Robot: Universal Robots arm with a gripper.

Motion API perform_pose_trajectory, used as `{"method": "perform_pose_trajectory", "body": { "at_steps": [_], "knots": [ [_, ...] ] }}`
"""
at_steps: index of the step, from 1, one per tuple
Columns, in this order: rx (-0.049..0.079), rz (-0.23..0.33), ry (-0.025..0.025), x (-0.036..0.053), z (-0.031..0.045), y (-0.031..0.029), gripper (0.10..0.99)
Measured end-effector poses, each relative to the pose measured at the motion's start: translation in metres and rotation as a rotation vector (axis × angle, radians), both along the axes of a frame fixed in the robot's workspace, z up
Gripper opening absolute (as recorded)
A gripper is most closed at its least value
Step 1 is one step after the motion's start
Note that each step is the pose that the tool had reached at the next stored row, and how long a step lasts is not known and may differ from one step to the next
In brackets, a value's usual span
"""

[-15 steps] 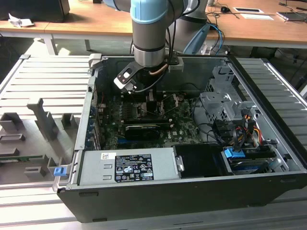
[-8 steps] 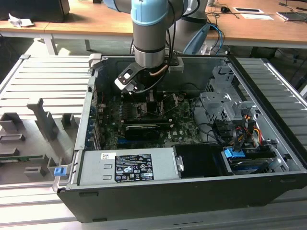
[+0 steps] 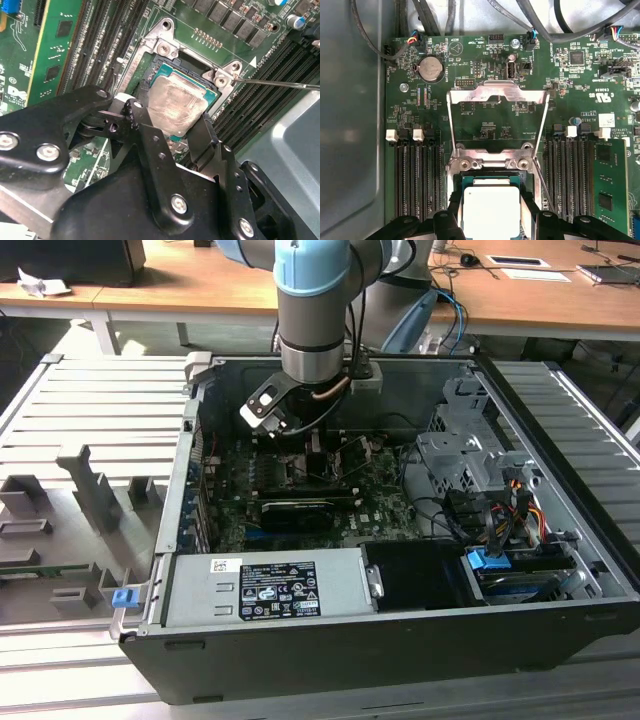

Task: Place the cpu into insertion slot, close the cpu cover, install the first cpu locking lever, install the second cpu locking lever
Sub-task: 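Place the cpu into insertion slot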

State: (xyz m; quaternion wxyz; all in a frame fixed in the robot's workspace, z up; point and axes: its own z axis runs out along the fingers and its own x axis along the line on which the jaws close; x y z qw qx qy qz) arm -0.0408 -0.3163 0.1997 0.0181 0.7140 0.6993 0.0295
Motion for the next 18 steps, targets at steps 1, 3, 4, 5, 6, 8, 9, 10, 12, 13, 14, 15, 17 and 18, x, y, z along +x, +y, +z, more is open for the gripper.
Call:
{"method": "perform_pose_trajectory", "body": {
  "at_steps": [1,3,4,5,6,8,9,10,12,13,14,15,17,18],
  "knots": [
    [-0.001,0.000,0.0000,0.0001,-0.0002,0.0001,0.541],
    [-0.008,0.000,0.0000,0.0001,-0.0002,0.0001,0.541],
    [-0.009,0.000,0.0002,0.0000,-0.0004,0.0000,0.541],
    [-0.009,0.000,0.0002,0.0001,-0.0006,0.0000,0.541],
    [-0.009,0.000,0.0001,0.0001,-0.0007,0.0001,0.541],
    [-0.009,0.000,0.0001,0.0001,-0.0008,0.0001,0.541],
    [-0.009,0.000,0.0000,0.0001,-0.0009,0.0001,0.541],
    [-0.009,0.000,0.0001,0.0001,-0.0009,0.0001,0.541],
    [-0.009,0.000,0.0000,0.0001,-0.0011,0.0001,0.553],
    [-0.009,0.000,0.0001,0.0001,-0.0011,0.0001,0.553],
    [-0.009,0.000,0.0000,0.0001,-0.0011,0.0001,0.616],
    [-0.009,0.000,0.0000,0.0001,-0.0012,0.0001,0.616],
    [-0.009,0.000,0.0000,0.0001,-0.0012,0.0001,0.616],
    [-0.009,0.000,-0.0001,0.0001,-0.0013,0.0000,0.616]
  ]
}}
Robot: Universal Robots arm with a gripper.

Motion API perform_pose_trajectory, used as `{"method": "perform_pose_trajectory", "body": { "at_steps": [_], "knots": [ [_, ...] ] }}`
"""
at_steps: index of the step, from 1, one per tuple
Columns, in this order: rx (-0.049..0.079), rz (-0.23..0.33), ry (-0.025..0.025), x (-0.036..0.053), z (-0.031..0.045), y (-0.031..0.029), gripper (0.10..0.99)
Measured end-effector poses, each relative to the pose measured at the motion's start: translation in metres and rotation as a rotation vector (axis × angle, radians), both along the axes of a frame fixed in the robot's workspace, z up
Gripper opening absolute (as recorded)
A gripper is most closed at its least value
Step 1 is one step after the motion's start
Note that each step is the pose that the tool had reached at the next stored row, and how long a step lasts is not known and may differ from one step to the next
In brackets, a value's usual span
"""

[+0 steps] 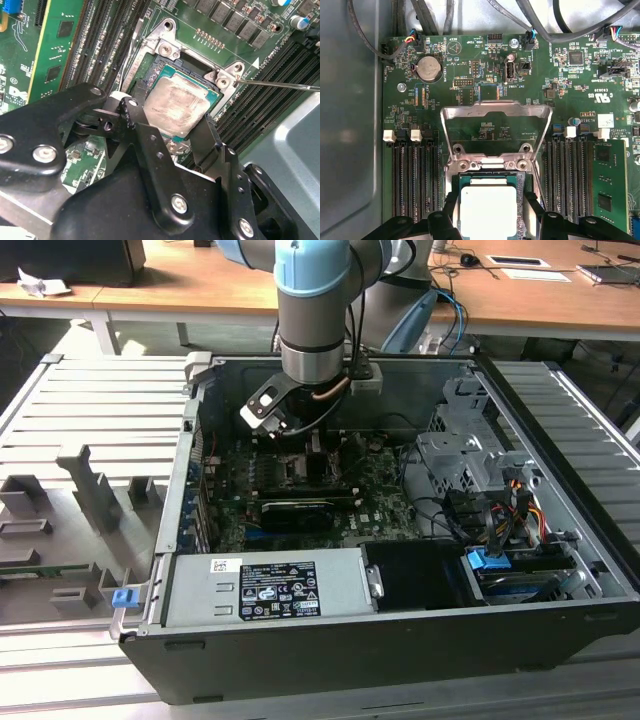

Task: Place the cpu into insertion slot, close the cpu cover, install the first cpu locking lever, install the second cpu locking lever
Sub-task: 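Place the cpu into insertion slot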

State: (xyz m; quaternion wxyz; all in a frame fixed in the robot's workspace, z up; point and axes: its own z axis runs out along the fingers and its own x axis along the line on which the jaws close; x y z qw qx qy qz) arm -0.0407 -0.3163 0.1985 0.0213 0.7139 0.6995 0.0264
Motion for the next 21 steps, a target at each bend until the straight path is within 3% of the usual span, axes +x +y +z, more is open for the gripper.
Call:
{"method": "perform_pose_trajectory", "body": {
  "at_steps": [2,3,9,10,13,21],
  "knots": [
    [-0.002,0.000,0.0003,0.0000,0.0001,-0.0002,0.600],
    [-0.002,0.000,0.0002,0.0000,0.0001,-0.0002,0.537],
    [-0.002,0.000,0.0000,0.0000,0.0000,-0.0001,0.549],
    [-0.002,0.000,0.0001,0.0000,0.0001,-0.0001,0.612],
    [-0.003,0.000,0.0001,0.0000,0.0001,-0.0001,0.612],
    [-0.003,0.000,0.0018,0.0000,0.0114,-0.0001,0.612]
  ]
}}
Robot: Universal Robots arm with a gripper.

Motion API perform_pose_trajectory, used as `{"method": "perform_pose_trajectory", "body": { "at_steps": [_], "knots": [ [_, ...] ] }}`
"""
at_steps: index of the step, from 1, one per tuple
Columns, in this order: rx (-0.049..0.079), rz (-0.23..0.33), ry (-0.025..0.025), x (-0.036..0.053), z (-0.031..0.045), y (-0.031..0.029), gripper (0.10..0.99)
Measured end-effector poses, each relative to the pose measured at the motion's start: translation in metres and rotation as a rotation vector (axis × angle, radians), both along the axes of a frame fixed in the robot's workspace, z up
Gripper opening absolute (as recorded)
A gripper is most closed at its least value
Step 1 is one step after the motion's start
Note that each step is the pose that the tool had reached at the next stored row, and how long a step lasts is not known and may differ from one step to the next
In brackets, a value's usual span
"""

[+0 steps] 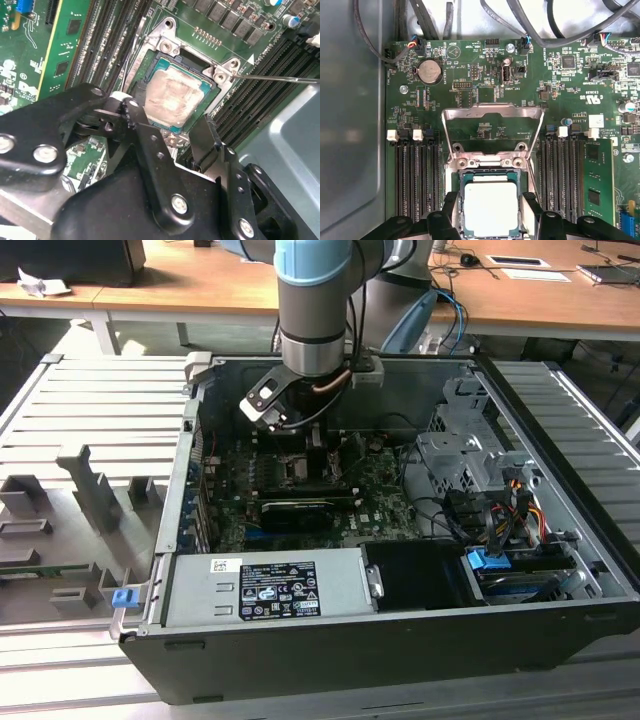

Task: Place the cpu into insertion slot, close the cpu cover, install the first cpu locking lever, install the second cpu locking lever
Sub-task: 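Place the cpu into insertion slot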

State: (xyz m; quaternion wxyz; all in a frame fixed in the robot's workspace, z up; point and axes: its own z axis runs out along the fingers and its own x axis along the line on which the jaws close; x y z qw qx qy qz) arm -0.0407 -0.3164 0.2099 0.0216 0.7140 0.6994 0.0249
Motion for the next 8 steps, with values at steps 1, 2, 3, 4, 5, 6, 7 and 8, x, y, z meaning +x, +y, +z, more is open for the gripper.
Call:
{"method": "perform_pose_trajectory", "body": {
  "at_steps": [1,2,3,4,5,6,7,8],
  "knots": [
    [0.000,0.000,0.0006,0.0001,0.0011,0.0000,0.529],
    [0.000,0.000,0.0006,0.0001,0.0014,0.0000,0.467],
    [0.000,0.000,0.0007,0.0001,0.0020,0.0000,0.408],
    [0.000,0.000,0.0006,0.0001,0.0024,0.0000,0.286],
    [0.000,-0.001,0.0007,0.0001,0.0025,0.0000,0.165],
    [0.000,-0.001,0.0007,0.0001,0.0026,0.0000,0.106],
    [0.000,-0.001,0.0007,0.0001,0.0026,0.0000,0.106],
    [0.000,-0.001,0.0007,0.0001,0.0026,0.0000,0.106]
  ]
}}
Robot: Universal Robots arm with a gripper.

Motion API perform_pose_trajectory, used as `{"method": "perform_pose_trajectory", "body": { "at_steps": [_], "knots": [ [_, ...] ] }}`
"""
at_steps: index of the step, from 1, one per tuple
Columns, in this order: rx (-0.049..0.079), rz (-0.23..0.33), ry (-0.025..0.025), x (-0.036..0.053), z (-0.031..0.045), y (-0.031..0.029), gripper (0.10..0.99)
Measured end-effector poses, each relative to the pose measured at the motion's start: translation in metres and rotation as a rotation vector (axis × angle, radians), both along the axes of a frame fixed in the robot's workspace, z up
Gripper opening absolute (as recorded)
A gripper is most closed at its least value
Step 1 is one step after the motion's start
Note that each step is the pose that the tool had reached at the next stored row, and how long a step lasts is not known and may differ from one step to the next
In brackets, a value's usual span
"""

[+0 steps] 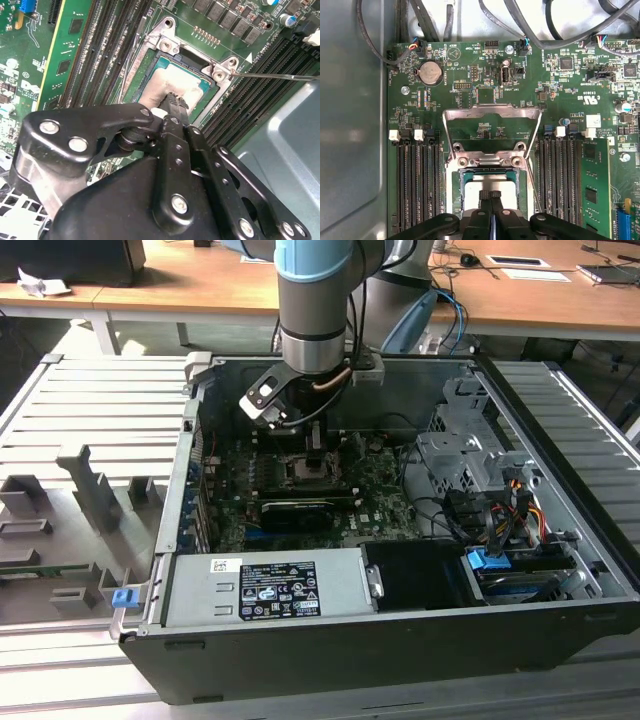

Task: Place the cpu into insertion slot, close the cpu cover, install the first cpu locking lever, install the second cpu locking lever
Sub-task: 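Place the cpu into insertion slot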

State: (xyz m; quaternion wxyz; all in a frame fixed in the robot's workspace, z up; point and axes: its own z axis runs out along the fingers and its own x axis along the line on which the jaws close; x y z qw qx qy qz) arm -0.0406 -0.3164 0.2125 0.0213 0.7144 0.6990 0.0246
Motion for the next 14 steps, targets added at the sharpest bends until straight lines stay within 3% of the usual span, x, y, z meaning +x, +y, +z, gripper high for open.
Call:
{"method": "perform_pose_trajectory", "body": {
  "at_steps": [14],
  "knots": [
    [0.000,-0.002,0.0000,0.0000,0.0021,0.0000,0.106]
  ]
}}
